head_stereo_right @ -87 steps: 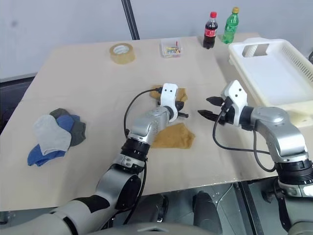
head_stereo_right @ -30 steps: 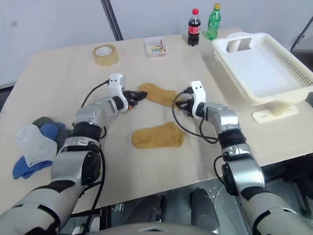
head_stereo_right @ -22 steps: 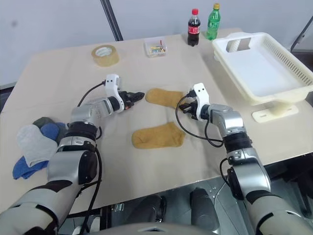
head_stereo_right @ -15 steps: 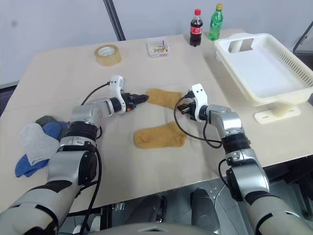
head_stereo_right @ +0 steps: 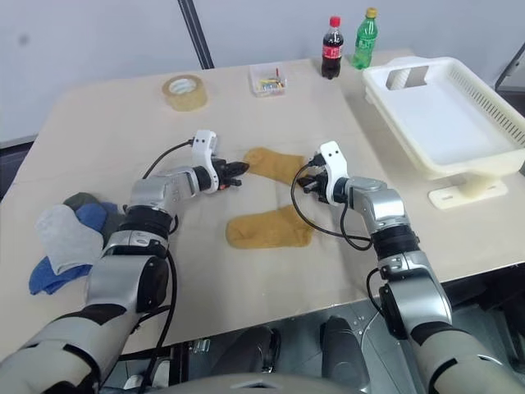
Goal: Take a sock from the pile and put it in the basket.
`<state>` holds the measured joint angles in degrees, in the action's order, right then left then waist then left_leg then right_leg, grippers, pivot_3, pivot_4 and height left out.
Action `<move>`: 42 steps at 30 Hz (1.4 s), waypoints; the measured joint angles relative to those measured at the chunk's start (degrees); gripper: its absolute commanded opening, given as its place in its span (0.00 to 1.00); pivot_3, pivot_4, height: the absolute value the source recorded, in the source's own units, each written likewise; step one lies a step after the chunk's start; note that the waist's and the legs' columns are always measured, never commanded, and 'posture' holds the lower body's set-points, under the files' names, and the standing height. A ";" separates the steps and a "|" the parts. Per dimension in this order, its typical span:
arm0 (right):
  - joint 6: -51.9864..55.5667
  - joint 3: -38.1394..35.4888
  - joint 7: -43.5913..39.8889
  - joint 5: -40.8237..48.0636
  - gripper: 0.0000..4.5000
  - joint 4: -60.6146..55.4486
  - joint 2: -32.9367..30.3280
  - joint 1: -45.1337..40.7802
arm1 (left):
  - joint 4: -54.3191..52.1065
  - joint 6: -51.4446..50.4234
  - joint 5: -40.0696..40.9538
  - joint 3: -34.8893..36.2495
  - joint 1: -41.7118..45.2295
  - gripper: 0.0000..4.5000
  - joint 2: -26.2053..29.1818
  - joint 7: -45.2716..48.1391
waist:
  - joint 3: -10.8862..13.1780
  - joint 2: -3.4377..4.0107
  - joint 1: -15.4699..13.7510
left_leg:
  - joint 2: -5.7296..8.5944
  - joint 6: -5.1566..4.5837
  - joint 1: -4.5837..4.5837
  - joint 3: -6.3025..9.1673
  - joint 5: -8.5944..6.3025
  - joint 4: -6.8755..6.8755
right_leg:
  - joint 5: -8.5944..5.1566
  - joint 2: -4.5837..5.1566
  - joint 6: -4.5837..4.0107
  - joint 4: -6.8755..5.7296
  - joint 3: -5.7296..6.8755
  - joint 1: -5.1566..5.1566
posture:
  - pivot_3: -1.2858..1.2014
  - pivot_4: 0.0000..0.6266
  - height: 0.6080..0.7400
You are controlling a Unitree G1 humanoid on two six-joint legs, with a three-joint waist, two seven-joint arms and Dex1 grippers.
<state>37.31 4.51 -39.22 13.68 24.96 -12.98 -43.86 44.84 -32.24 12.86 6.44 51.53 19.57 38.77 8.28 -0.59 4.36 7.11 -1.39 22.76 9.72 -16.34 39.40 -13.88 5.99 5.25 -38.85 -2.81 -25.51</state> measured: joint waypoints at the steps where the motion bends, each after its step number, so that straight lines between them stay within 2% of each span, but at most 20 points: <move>1: 0.16 0.00 -0.12 0.01 0.00 -0.97 -0.09 0.46 | -1.72 -0.21 0.64 0.35 -1.21 0.01 -0.33 0.07 | 0.00 0.00 -0.07 | 0.00 0.00 0.00 0.00 0.00 0.00 | 0.00 0.01 0.00 0.00 0.01 0.00 | 0.52 0.24 1.00; 5: 2.80 -0.03 -0.31 0.96 0.00 -8.37 -1.37 3.23 | -14.83 -5.98 5.14 2.58 -8.88 0.01 -1.48 -0.48 | 0.01 0.01 -0.19 | 0.00 -0.01 0.03 0.01 0.00 -0.02 | 0.00 0.02 0.00 0.02 -0.03 -0.05 | 0.52 0.24 1.00; 7: 7.47 -0.52 0.04 2.91 0.00 -16.29 -2.70 5.43 | -29.28 -16.03 13.56 8.47 -16.00 0.01 -4.45 -4.23 | 0.01 0.01 -0.05 | -0.01 -0.02 0.13 0.08 -0.01 -0.02 | 0.00 0.02 0.00 0.00 -0.08 -0.17 | 0.52 0.24 1.00; 8: 12.70 -1.39 0.61 5.31 0.00 -23.81 -4.39 6.60 | -42.48 -23.95 20.79 11.67 -21.89 0.01 -6.34 -7.09 | 0.02 0.00 0.12 | -0.01 -0.02 0.20 0.11 -0.02 -0.04 | 0.00 0.01 0.00 0.01 -0.08 -0.24 | 0.52 0.24 1.00; 9: 12.92 -1.47 0.63 5.40 0.00 -24.09 -4.48 6.60 | -42.88 -24.31 21.06 11.73 -22.06 0.01 -6.35 -7.19 | 0.02 0.00 0.09 | -0.01 -0.02 0.17 0.12 -0.02 -0.03 | 0.00 0.01 0.00 0.03 -0.07 -0.22 | 0.52 0.24 1.00; 10: 17.69 -2.76 1.24 7.67 0.00 -29.94 -5.44 7.07 | -52.53 -29.15 24.84 13.25 -25.83 0.01 -6.82 -10.34 | 0.02 0.01 -0.03 | -0.03 -0.02 0.17 0.13 -0.01 -0.04 | 0.00 -0.01 0.00 0.04 -0.08 -0.22 | 0.52 0.24 1.00; 13: 26.89 -6.05 2.14 12.95 0.00 -41.27 -8.70 8.45 | -69.08 -36.12 32.60 15.76 -35.07 0.01 -9.82 -16.28 | -0.03 0.06 -0.94 | -0.02 -0.02 -0.15 0.09 -0.02 -0.06 | 0.00 -0.06 -0.01 0.02 -0.11 0.05 | 0.52 0.24 1.00; 16: 33.92 -7.31 2.33 16.98 0.00 -49.10 -12.03 12.09 | -78.96 -38.48 40.98 18.41 -42.35 0.01 -14.72 -22.54 | -0.05 0.03 -2.22 | -0.02 -0.02 -0.22 0.07 -0.03 -0.06 | 0.01 -0.08 -0.01 0.04 -0.11 0.13 | 0.52 0.24 1.00; 18: 38.76 -7.68 2.75 19.07 0.00 -51.83 -13.80 16.25 | -84.60 -38.82 44.86 18.97 -48.06 0.01 -15.19 -26.11 | -0.05 0.03 -3.41 | -0.01 -0.02 -0.27 -0.02 -0.03 -0.07 | 0.01 -0.08 -0.02 0.01 -0.15 0.14 | 0.52 0.24 1.00; 25: 41.02 -6.61 5.10 21.41 0.00 -56.21 -14.75 21.95 | -90.10 -33.24 44.89 15.71 -57.22 0.01 -11.47 -28.93 | -0.04 0.04 -3.82 | -0.03 -0.10 -0.93 -0.07 -0.09 -0.33 | 0.01 -0.19 -0.05 0.43 -0.15 0.87 | 0.52 0.24 1.00; 33: 35.34 -3.93 6.72 19.32 0.00 -53.45 -15.92 24.57 | -85.29 -25.97 38.87 8.04 -61.27 0.01 -10.59 -29.03 | -0.04 0.04 -4.29 | -0.03 -0.15 -0.92 -0.01 -0.13 -0.41 | 0.02 -0.19 -0.04 0.68 -0.05 0.97 | 0.52 0.24 1.00; 34: 33.90 -3.46 6.73 18.57 0.14 -52.49 -16.20 24.96 | -84.45 -25.05 37.94 6.94 -61.57 0.00 -10.27 -28.92 | -0.04 0.04 -4.37 | -0.03 -0.16 -0.92 -0.01 -0.13 -0.44 | 0.02 -0.19 -0.04 0.71 -0.05 0.97 | 0.52 0.24 1.00; 35: 32.55 -3.08 6.73 18.11 0.21 -51.47 -16.31 25.08 | -83.39 -24.11 36.15 5.31 -61.97 0.00 -9.15 -28.76 | -0.04 0.04 -4.33 | -0.04 -0.15 -0.93 -0.02 -0.13 -0.53 | 0.02 -0.18 -0.04 0.77 -0.06 0.97 | 0.52 0.24 1.00; 37: 31.13 -2.99 6.38 17.97 0.42 -51.03 -16.82 25.44 | -81.97 -22.81 34.22 4.07 -61.97 0.00 -8.32 -28.55 | -0.04 0.04 -4.40 | -0.05 -0.15 -0.93 -0.01 -0.13 -0.62 | 0.02 -0.19 -0.04 0.82 -0.06 0.96 | 0.52 0.24 1.00; 38: 30.21 -2.78 5.82 17.88 0.48 -51.03 -17.70 25.93 | -81.11 -21.77 33.17 3.82 -61.88 0.00 -8.32 -28.52 | -0.03 0.04 -4.55 | -0.05 -0.15 -0.93 0.00 -0.13 -0.64 | 0.02 -0.19 -0.04 0.87 -0.04 0.96 | 0.52 0.24 1.00; 40: 28.08 -2.02 4.65 17.00 0.68 -50.91 -20.55 27.30 | -79.81 -20.09 31.83 3.18 -61.61 0.00 -8.49 -28.54 | -0.03 0.04 -5.07 | -0.05 -0.16 -0.90 0.00 -0.13 -0.68 | 0.02 -0.18 -0.04 0.94 -0.03 0.96 | 0.52 0.24 1.00; 41: 26.82 -2.04 4.27 16.37 0.78 -50.24 -21.99 27.61 | -79.32 -19.58 31.06 2.42 -61.81 0.07 -8.25 -28.49 | -0.03 0.04 -5.15 | -0.05 -0.17 -0.90 0.00 -0.13 -0.68 | 0.02 -0.17 -0.04 0.96 -0.03 0.96 | 0.52 0.24 1.00; 42: 26.27 -2.09 4.09 16.15 0.79 -49.91 -22.42 27.60 | -79.16 -19.55 31.04 2.17 -61.91 0.14 -8.16 -28.45 | -0.03 0.03 -5.17 | -0.05 -0.18 -0.90 -0.02 -0.14 -0.69 | 0.02 -0.17 -0.04 0.96 -0.05 0.96 | 0.52 0.24 1.00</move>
<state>63.58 2.42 -35.12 29.84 -24.95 -35.40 -16.26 -34.31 -51.79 43.90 8.61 -10.38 11.41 10.32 8.24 -0.55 -0.80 7.06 -1.58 21.85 9.70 -16.49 38.71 -13.86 5.82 5.22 -37.88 -2.86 -24.55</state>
